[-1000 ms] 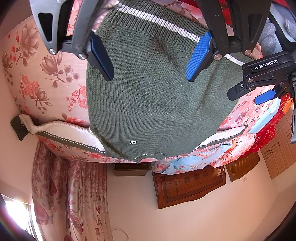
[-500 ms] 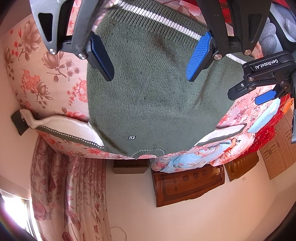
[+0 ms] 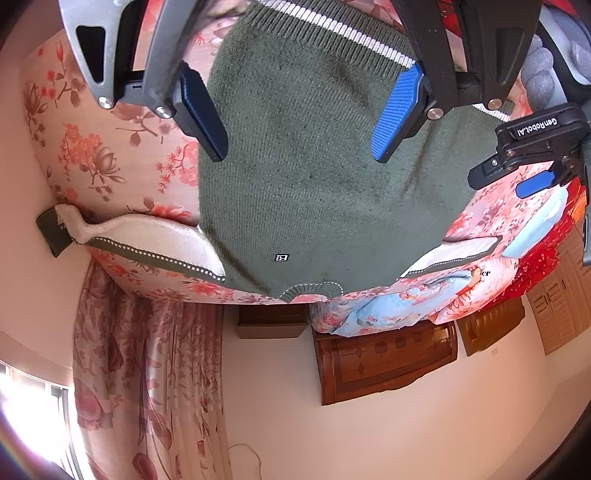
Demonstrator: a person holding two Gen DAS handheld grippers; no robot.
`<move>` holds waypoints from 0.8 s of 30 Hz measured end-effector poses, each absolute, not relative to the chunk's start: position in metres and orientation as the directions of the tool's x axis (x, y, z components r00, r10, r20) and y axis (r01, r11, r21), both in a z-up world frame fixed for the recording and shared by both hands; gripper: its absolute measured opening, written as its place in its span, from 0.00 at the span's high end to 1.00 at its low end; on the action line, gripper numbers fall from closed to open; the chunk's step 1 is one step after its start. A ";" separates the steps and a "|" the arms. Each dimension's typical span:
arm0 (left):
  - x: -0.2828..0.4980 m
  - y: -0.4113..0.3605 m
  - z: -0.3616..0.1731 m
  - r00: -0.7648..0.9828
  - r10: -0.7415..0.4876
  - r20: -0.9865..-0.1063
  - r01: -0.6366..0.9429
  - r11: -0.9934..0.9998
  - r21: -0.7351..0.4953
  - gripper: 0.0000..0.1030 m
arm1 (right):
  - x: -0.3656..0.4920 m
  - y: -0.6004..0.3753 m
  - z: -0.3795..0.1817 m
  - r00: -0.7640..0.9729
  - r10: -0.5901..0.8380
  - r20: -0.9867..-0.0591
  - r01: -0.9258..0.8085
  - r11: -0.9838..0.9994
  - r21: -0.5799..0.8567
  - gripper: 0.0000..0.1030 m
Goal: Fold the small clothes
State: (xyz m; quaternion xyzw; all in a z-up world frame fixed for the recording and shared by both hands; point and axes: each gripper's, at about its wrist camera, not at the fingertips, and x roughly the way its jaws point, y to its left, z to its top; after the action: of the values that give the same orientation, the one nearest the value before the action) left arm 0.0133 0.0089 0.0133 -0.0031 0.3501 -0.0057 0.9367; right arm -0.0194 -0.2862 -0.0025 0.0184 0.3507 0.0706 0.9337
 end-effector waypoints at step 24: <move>0.050 0.016 0.001 0.680 -0.025 -0.733 0.013 1.000 -0.021 0.00 | 0.001 -0.270 -0.005 0.711 0.173 -0.682 -0.198 0.979 0.042 0.21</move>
State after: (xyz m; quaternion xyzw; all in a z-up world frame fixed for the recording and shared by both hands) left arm 0.0501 0.0158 0.0007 -0.0072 0.3997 -0.0104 0.9166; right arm 0.0008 -0.2696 -0.0055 -0.0172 0.3667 0.1001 0.9248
